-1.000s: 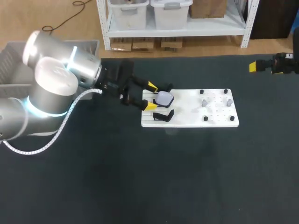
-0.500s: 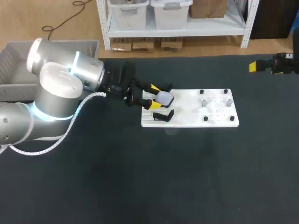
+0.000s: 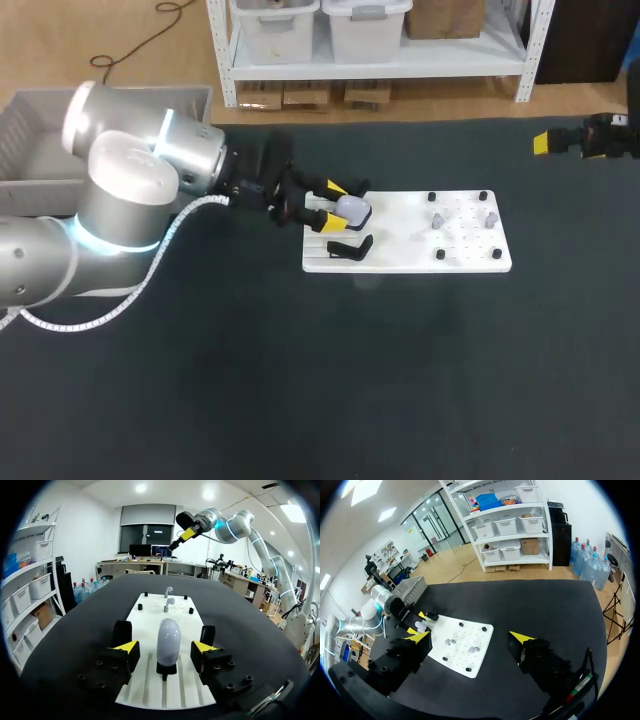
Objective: Pick up each earbud case from the left stands, insert the matching earbuds, close the lid, and place the case in the box.
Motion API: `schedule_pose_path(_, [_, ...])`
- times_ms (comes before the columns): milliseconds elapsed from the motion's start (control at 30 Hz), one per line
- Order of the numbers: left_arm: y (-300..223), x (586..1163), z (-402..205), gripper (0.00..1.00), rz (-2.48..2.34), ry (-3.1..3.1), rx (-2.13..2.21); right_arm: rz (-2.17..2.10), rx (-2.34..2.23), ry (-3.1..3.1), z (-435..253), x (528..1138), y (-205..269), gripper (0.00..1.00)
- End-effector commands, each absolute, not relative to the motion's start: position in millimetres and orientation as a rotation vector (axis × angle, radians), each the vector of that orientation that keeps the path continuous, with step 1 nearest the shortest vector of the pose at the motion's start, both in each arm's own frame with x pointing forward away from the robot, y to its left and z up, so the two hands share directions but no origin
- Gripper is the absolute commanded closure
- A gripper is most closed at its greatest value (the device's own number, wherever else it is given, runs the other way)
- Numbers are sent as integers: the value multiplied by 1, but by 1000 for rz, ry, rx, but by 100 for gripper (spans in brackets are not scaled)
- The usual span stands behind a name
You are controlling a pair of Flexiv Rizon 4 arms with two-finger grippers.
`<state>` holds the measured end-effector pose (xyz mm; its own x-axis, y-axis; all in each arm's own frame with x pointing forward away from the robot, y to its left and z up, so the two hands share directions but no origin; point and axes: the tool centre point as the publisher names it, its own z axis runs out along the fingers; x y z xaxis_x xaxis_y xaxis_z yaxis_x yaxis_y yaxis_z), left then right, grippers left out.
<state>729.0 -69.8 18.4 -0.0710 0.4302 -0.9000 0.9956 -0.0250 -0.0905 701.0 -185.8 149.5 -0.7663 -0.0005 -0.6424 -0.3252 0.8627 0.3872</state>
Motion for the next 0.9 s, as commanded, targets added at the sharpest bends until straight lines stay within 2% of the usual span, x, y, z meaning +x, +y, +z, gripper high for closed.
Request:
schedule_pose_path(33, [-71, 732, 15, 36, -1071, 1565, 1533, 643, -235, 2373, 150, 701, -186, 0])
schedule_pose_path(167, [-71, 732, 15, 40, -1072, 1558, 1541, 643, -235, 2373, 150, 701, -186, 0])
schedule_pose_path(233, [-71, 732, 14, 50, -1071, 1557, 1542, 643, -235, 2373, 150, 701, -186, 0])
schedule_pose_path(267, [-72, 732, 13, 50, -1067, 1554, 1546, 643, -235, 2373, 150, 701, -186, 0])
schedule_pose_path(533, [-73, 730, 12, 43, -1057, 1538, 1558, 643, -235, 2373, 150, 701, -186, 0])
schedule_pose_path(700, [-74, 729, 12, 46, -1038, 1524, 1572, 643, -235, 2373, 150, 701, -186, 0])
schedule_pose_path(900, [-74, 730, 10, 44, -1023, 1516, 1581, 643, -235, 2373, 150, 701, -186, 0])
